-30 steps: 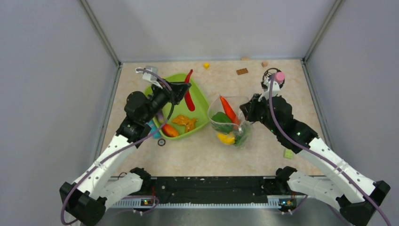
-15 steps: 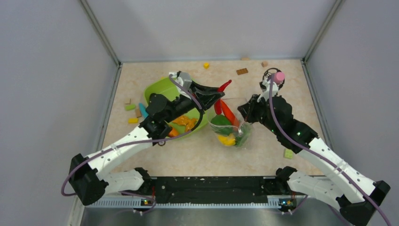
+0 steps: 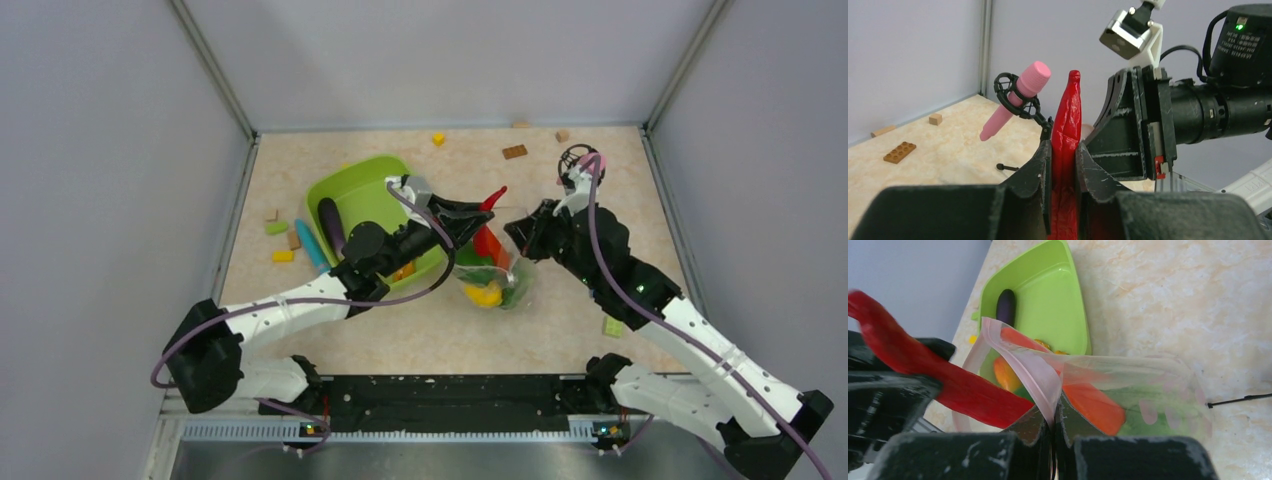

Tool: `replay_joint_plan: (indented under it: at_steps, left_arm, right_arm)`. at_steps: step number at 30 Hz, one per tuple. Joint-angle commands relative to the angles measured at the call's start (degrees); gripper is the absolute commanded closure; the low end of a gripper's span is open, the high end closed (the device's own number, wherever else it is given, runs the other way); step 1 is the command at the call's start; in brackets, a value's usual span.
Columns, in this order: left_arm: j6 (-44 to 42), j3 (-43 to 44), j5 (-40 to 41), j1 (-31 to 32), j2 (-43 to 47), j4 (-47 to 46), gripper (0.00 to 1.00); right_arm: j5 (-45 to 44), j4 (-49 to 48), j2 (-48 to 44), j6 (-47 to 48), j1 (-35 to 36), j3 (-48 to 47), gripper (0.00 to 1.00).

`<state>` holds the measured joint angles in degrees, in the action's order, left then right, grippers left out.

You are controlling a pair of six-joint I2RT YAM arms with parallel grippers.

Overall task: Place the food in the zip-top bag and seal the zipper
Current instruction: Place the fake vegetable in the zipper food storage bag.

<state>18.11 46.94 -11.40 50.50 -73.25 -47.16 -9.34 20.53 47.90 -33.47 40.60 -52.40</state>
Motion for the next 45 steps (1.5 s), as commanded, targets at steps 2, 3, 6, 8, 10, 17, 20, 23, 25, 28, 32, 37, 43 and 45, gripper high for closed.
replay_joint_plan:
  at_steps: [2,3,6,8,10,17,20,23,25,28,32,37,43,45]
  left_arm:
    - [3.04,-2.03,4.03,2.12,-1.92,-9.90,1.00]
    - [3.33,-2.07,4.53,2.45,-2.52,-10.27,1.00]
    - [3.58,-2.85,5.20,3.41,-3.48,-12.77,1.00]
    - [2.82,-4.00,6.83,4.53,-3.61,-14.36,0.90]
    - [1.29,-4.87,7.59,5.44,-3.63,-15.36,0.82]
    - [-0.59,-7.18,7.66,6.73,-1.41,-14.34,0.40]
    - [-0.62,-8.69,7.77,6.94,0.68,-13.65,0.34]
    - [-0.44,-8.89,7.10,7.24,3.49,-9.50,0.18]
    - [-0.42,-8.19,5.96,7.38,5.71,-5.28,0.03]
    - [-0.64,-6.45,5.60,7.59,9.26,2.90,0.02]
    - [-0.42,-3.58,10.20,7.53,13.12,16.96,0.02]
    - [7.14,-3.62,26.94,7.57,19.85,29.95,0.02]
    - [10.19,-6.00,30.47,7.59,28.42,42.49,0.02]
    - [11.01,-6.84,29.86,7.53,30.35,44.81,0.02]
  right_arm:
    - [0.78,-6.49,-1.76,-3.87,-0.34,-2.60,1.00]
    - [1.10,-6.66,-1.79,-4.64,-0.32,-2.74,1.00]
    - [0.40,-6.87,-1.94,-6.43,-0.29,-2.95,1.00]
    - [-0.81,-6.98,-2.14,-7.59,-0.27,-2.92,1.00]
    - [-1.46,-7.09,-2.41,-8.27,-0.34,-2.88,1.00]
    - [-2.96,-6.28,-2.66,-8.71,-0.34,-3.72,1.00]
    - [-3.02,-5.95,-2.64,-8.39,-0.33,-4.05,1.00]
    - [-2.99,-5.81,-2.56,-7.90,-0.33,-4.11,1.00]
    - [-3.57,-5.37,-2.54,-7.49,-0.33,-4.09,1.00]
    - [-3.92,-5.33,-2.52,-7.18,-0.34,-3.81,1.00]
    - [-4.51,-5.23,-2.55,-6.74,-0.30,-3.74,1.00]
    - [-4.69,-5.14,-2.53,-6.32,-0.34,-3.67,1.00]
    - [-5.53,-4.65,-2.41,-5.60,-0.32,-3.82,1.00]
    - [-5.71,-4.63,-2.33,-5.47,-0.42,-3.68,1.00]
